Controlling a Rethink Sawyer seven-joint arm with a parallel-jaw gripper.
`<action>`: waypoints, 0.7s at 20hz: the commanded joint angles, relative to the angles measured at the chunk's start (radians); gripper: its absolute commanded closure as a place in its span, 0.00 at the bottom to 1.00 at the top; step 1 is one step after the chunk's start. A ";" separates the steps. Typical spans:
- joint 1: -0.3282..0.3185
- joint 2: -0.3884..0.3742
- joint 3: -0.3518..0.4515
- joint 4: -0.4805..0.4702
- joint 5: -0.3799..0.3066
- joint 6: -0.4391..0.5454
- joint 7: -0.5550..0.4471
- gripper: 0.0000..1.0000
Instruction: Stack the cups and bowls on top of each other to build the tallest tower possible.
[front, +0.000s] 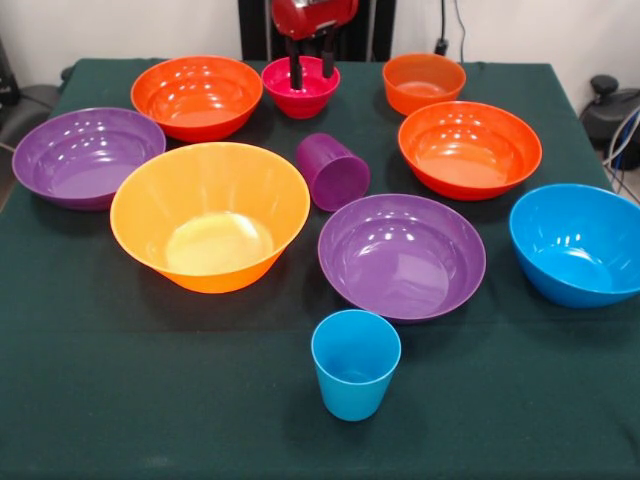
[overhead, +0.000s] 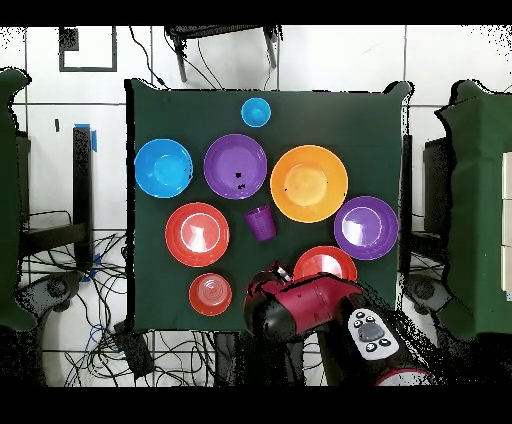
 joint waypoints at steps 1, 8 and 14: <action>0.017 0.047 0.066 -0.045 -0.018 0.078 0.044 0.00; 0.048 0.093 0.087 -0.115 0.000 0.103 0.038 0.00; 0.038 0.118 0.104 -0.149 0.003 0.111 0.023 0.00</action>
